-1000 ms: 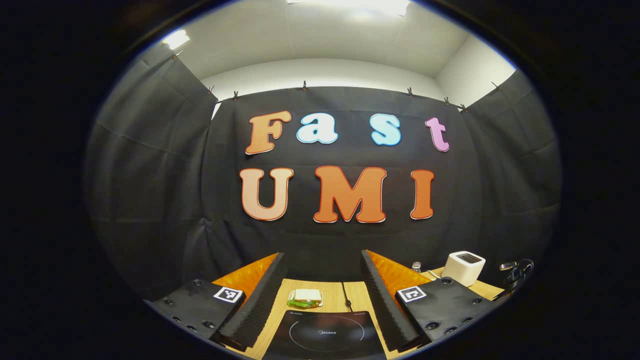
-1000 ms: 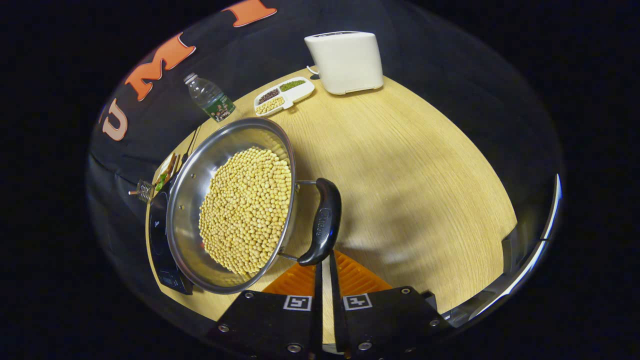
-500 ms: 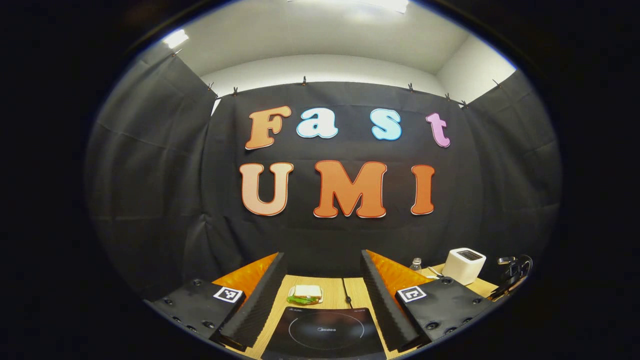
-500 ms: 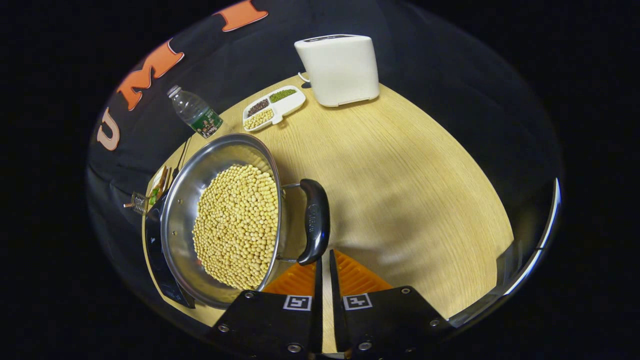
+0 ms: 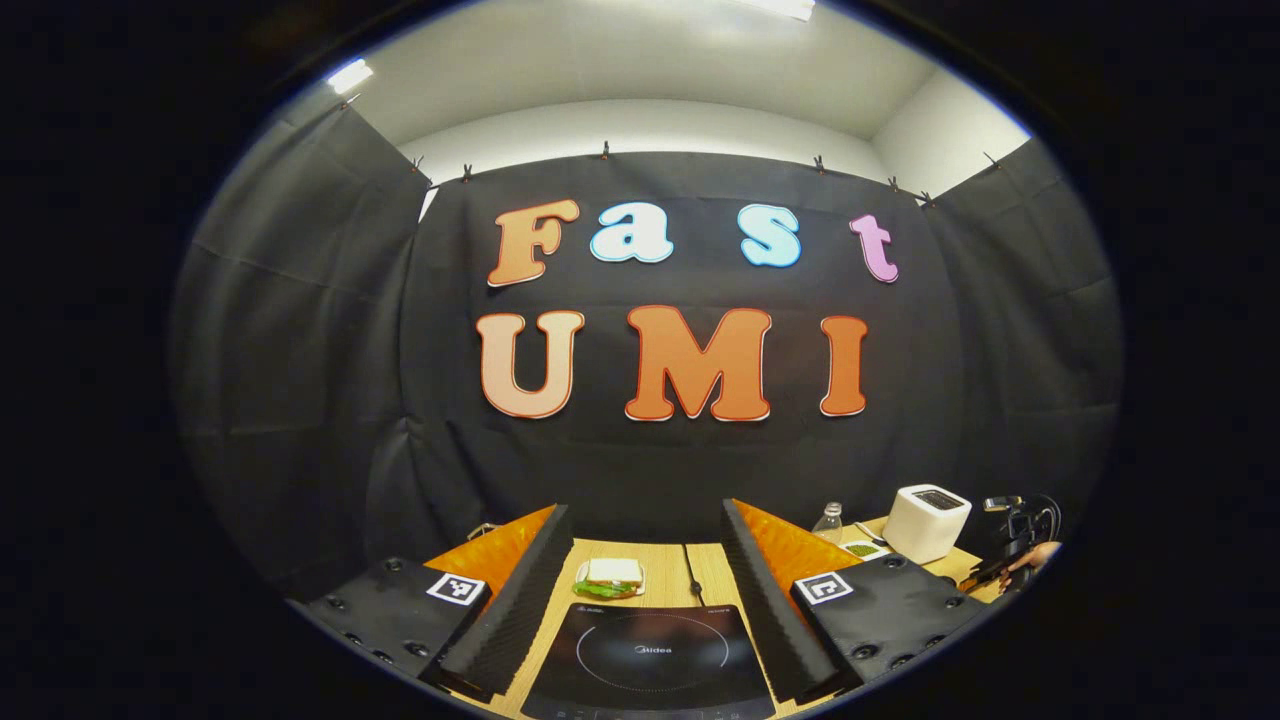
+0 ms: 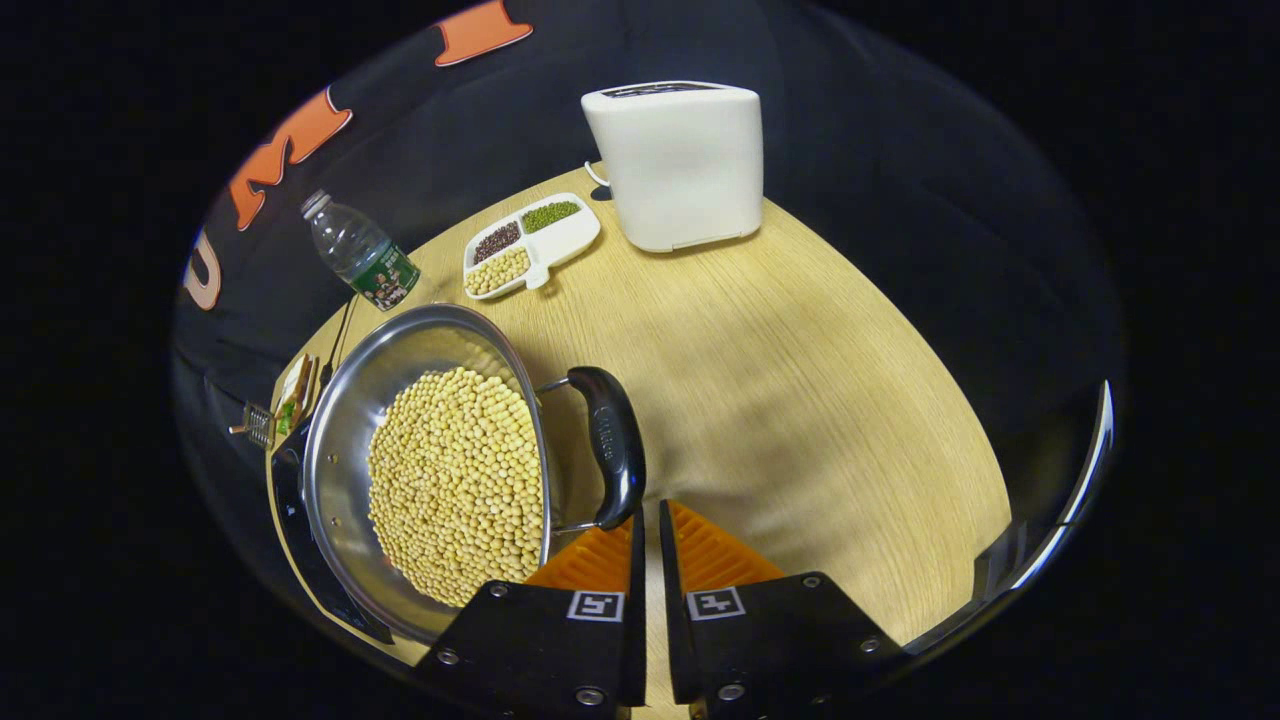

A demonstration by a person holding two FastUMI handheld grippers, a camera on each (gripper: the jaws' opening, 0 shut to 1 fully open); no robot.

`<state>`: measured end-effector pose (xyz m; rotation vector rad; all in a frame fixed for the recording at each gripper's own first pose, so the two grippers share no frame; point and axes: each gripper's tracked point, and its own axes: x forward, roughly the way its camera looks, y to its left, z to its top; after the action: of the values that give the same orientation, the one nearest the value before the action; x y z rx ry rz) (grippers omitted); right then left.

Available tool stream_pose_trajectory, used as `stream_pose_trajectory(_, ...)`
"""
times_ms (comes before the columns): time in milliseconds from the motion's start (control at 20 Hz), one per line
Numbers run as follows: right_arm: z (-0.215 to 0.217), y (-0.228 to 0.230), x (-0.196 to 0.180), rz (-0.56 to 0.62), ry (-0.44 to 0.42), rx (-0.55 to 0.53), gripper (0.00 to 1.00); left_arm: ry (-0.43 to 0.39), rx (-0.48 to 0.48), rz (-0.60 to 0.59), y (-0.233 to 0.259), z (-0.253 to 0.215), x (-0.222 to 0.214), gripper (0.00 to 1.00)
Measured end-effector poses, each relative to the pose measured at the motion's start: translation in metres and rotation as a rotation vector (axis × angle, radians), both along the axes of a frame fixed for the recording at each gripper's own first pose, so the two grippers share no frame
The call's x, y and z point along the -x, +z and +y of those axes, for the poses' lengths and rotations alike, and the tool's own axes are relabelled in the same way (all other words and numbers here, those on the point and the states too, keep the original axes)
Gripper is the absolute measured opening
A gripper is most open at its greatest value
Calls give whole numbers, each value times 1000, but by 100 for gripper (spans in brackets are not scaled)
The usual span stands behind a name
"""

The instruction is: First push the handle of the pot to place it horizontally, then grasp the pot with both hands and set it on the induction cooktop.

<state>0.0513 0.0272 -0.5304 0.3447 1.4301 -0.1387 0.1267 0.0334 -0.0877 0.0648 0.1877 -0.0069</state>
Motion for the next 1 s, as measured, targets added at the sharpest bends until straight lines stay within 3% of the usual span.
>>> stream_pose_trajectory(250, -3, -10, -22, -25, 41, 50, 9, -31, -23, 66, -45, -22, -1, 96)
stream_pose_trajectory(700, -10, 20, -42, -115, 13, 4, 10, -160, 19, 385, -170, -104, -13, 97)
stream_pose_trajectory(850, -10, 43, -52, -165, 65, -23, 19, -150, 82, 530, -211, -121, -19, 97)
stream_pose_trajectory(1000, -5, 53, -64, -215, 120, -26, 37, -128, 119, 662, -247, -136, -24, 96)
